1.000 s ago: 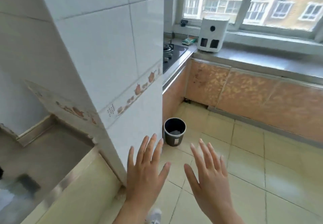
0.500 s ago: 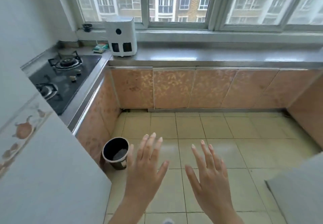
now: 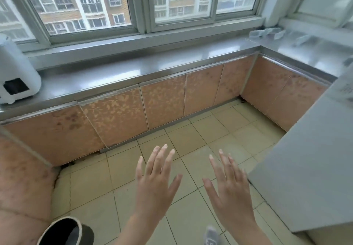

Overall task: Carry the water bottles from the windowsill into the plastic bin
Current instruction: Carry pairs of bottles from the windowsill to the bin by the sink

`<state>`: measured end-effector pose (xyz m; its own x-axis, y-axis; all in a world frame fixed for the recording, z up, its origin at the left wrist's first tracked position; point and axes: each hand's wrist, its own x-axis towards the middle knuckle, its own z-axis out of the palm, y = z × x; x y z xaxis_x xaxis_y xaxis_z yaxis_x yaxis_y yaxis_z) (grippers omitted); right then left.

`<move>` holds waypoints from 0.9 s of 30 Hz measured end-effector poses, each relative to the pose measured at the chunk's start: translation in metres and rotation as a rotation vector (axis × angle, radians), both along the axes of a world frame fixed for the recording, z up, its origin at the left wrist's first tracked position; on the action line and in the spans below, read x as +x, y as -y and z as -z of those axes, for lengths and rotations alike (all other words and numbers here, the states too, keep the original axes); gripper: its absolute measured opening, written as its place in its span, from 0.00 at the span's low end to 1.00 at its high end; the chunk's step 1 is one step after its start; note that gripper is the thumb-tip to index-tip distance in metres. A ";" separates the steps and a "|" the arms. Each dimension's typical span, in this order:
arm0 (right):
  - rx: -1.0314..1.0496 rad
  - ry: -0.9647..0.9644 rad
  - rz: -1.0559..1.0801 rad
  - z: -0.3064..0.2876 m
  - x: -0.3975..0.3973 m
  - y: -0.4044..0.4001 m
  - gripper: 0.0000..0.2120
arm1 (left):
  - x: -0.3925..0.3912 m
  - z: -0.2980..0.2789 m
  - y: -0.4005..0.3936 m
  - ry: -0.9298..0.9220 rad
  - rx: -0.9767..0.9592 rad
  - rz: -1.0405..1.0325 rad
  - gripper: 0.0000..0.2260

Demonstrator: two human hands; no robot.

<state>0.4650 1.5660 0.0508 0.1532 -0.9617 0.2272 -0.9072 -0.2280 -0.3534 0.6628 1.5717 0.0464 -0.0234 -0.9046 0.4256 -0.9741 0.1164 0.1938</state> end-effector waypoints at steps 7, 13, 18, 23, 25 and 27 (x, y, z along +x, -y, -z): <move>-0.003 0.000 0.070 0.007 -0.077 0.128 0.28 | -0.076 0.006 0.144 -0.003 0.031 0.065 0.26; -0.017 -0.031 0.087 -0.010 -0.147 0.245 0.28 | -0.146 -0.007 0.262 -0.020 0.012 0.097 0.26; -0.047 0.000 0.150 -0.017 -0.183 0.325 0.26 | -0.184 -0.013 0.349 -0.007 -0.002 0.127 0.26; -0.052 0.012 0.212 -0.011 -0.204 0.410 0.27 | -0.209 -0.005 0.445 0.006 -0.017 0.168 0.25; -0.037 -0.001 0.228 -0.008 -0.211 0.447 0.29 | -0.217 -0.002 0.488 0.017 -0.028 0.190 0.25; -0.030 -0.018 0.240 -0.006 -0.217 0.484 0.29 | -0.224 0.002 0.532 0.022 -0.031 0.203 0.25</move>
